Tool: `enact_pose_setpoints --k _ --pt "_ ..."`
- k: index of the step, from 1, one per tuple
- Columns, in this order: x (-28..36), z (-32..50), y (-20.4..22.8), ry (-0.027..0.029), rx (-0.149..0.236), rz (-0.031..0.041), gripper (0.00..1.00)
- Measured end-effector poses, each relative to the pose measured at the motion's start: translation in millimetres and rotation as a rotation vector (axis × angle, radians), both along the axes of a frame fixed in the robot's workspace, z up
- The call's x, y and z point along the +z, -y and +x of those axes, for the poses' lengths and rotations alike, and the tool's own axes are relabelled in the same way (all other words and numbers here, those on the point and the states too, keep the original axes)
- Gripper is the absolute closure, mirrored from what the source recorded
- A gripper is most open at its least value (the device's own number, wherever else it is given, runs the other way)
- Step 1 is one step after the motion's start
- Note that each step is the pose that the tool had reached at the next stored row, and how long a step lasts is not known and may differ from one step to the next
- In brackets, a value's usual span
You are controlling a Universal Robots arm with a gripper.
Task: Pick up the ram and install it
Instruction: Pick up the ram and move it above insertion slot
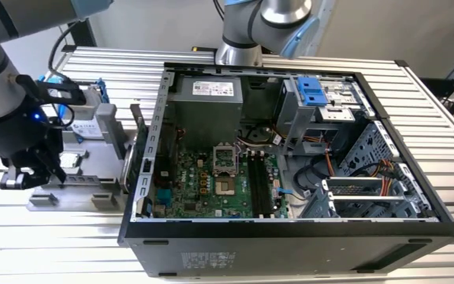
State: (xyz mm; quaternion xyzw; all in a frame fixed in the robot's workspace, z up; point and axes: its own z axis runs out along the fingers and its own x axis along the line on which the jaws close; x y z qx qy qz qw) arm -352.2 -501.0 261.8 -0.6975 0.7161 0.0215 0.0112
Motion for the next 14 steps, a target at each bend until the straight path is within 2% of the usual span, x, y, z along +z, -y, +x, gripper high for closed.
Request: enact_pose_setpoints --k 14 --pt "63.8 0.0 0.0 0.0001 0.000 0.0001 1.00"
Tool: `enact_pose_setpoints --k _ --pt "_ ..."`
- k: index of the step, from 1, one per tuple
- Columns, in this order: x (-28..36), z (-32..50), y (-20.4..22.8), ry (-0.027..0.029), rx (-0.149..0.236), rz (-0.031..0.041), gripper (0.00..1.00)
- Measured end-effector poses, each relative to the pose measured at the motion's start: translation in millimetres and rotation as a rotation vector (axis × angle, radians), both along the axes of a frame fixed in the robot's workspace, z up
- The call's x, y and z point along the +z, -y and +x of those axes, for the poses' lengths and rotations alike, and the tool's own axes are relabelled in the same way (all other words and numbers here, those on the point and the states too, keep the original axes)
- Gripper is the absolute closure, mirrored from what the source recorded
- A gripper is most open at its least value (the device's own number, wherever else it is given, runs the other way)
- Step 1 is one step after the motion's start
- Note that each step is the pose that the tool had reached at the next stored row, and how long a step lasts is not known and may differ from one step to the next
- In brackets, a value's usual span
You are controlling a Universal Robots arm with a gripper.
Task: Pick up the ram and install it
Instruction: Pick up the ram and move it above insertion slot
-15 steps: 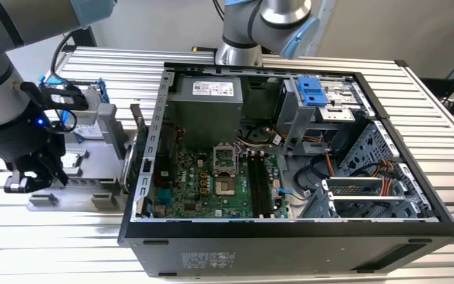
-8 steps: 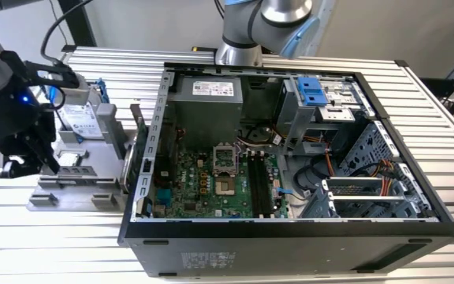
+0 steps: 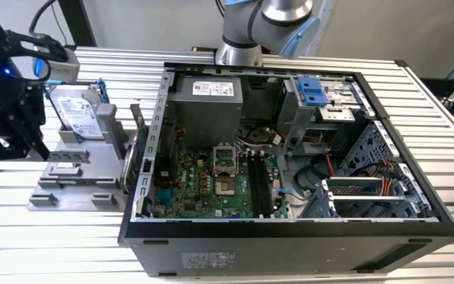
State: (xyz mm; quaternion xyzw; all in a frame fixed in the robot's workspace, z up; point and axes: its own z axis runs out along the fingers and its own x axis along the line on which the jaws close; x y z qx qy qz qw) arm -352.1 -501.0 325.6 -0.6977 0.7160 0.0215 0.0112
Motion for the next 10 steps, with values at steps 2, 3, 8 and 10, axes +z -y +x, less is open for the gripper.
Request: enact_pose_setpoints --k 2,3,8,10 --pt "9.0 0.0 0.0 -0.0001 0.000 0.0000 1.00" --pt "13.5 0.0 0.0 0.0000 0.000 0.0000 1.00" --pt "36.3 -0.1 0.0 0.0000 0.000 0.0000 1.00" --pt "45.5 0.0 0.0 -0.0001 0.000 -0.0001 1.00"
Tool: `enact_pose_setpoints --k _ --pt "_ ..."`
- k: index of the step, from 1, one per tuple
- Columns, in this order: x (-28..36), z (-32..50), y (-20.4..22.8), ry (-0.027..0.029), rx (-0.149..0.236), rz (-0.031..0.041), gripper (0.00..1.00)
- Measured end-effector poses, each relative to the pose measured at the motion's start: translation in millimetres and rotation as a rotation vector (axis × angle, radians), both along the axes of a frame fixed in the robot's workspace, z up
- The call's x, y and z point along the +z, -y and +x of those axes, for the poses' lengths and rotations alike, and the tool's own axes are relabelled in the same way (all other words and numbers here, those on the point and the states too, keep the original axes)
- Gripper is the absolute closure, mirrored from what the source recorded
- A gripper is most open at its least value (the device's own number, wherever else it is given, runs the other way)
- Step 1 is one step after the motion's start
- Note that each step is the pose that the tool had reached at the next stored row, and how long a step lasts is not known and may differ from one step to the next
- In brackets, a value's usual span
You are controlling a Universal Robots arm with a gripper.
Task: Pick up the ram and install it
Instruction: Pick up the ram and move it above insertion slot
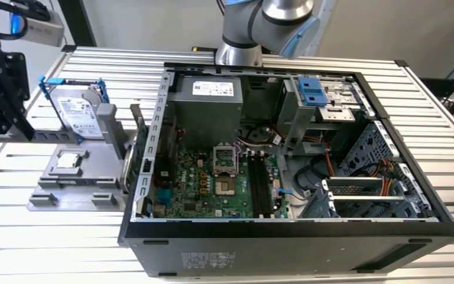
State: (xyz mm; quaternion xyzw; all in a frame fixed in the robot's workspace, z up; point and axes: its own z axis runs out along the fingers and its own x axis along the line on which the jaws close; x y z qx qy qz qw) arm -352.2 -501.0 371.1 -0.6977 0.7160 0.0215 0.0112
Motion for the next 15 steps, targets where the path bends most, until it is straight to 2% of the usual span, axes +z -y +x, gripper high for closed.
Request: enact_pose_setpoints --k 6,7,15 --pt "25.5 0.0 0.0 0.0001 0.000 0.0001 1.00" --pt "27.0 0.0 0.0 0.0001 0.000 0.0001 1.00" --pt "27.4 0.0 0.0 0.0001 0.000 0.0001 1.00"
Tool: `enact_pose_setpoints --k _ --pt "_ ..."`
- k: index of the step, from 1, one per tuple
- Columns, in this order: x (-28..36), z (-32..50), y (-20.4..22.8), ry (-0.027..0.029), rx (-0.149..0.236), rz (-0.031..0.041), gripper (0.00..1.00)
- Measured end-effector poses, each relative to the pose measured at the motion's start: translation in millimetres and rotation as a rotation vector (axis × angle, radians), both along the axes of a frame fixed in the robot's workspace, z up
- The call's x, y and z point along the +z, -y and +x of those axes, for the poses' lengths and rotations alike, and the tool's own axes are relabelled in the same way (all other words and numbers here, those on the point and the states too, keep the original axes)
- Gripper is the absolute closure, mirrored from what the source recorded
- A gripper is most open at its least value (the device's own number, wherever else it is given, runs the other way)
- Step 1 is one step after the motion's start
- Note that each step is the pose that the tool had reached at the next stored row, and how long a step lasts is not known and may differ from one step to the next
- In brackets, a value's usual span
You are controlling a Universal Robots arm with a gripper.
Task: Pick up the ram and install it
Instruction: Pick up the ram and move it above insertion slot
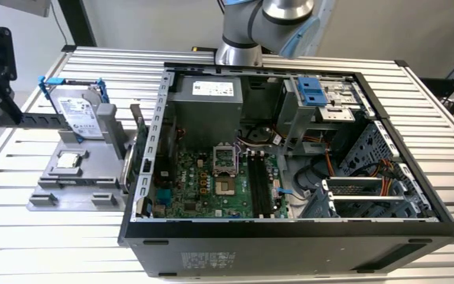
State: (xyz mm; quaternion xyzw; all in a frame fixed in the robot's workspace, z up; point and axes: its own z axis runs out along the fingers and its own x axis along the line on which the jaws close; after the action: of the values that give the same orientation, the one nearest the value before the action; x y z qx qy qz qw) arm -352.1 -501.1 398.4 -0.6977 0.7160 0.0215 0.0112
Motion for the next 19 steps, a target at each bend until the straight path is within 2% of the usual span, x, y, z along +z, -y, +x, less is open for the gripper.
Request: enact_pose_setpoints --k 5,7,13,19 --pt "0.3 0.3 0.0 -0.0001 0.000 -0.0001 1.00" --pt "0.3 3.5 0.0 -0.0002 0.000 -0.0002 1.00" --pt "0.2 23.1 0.0 -0.0001 0.000 0.0000 1.00" --pt "0.2 46.8 0.0 0.0000 0.000 0.0000 1.00"
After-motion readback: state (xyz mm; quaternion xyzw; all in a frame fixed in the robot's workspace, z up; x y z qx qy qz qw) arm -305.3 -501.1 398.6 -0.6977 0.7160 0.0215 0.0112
